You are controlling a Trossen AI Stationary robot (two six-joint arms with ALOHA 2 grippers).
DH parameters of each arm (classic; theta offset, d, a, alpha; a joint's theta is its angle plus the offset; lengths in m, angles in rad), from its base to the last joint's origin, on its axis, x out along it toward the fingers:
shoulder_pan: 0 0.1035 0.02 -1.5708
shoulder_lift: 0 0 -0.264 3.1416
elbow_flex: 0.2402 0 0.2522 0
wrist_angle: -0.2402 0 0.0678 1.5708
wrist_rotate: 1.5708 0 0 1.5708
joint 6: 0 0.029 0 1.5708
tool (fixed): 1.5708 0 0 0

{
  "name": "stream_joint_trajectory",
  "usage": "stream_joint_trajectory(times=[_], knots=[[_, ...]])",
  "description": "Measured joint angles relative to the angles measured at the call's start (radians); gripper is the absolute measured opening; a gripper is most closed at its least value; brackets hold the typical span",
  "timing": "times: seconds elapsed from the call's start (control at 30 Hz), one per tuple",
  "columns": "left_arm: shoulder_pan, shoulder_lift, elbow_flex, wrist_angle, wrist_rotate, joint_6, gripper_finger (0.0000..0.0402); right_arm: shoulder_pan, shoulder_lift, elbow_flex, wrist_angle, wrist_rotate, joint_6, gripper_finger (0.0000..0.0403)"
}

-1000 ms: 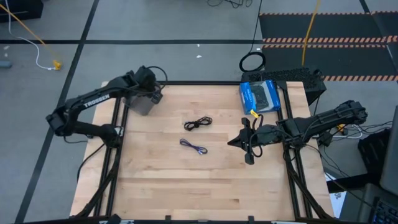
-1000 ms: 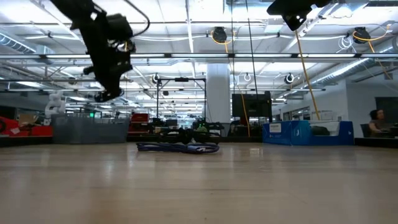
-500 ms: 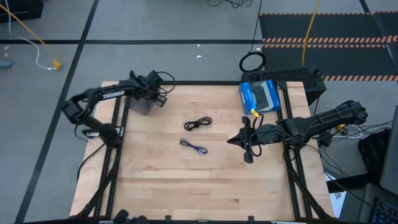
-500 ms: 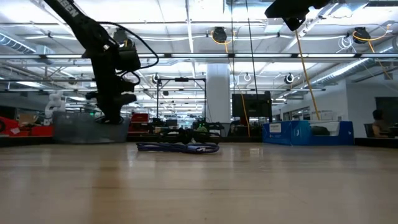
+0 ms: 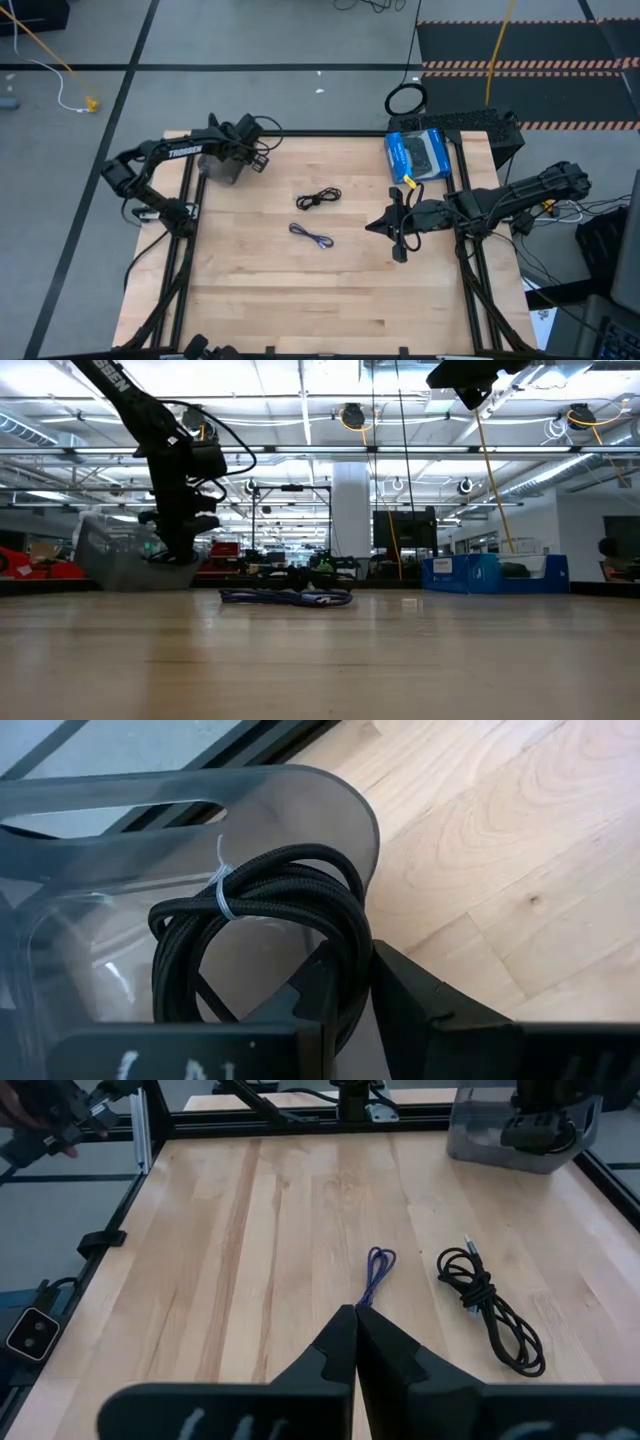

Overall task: Pick and place USB-C Cables
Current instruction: Put the bottom black USB cable in the black bin

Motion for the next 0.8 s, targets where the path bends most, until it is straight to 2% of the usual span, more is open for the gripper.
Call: stream_joint_trajectory(times=[0.37,0.5,0.8], knots=[[-0.001,-0.12,0.0,-0.026,-0.008,0.011,0.0056,0.0,0.0,0.0,0.0,0.0,-0.002,0.0],[-0.001,-0.147,0.0,-0.028,-0.042,0.02,0.0056,0.0,0.0,0.0,0.0,0.0,-0.002,0.0],[0.047,-0.08,-0.001,-0.022,-0.049,0.013,0.0056,0.0,0.0,0.0,0.0,0.0,-0.001,0.0]])
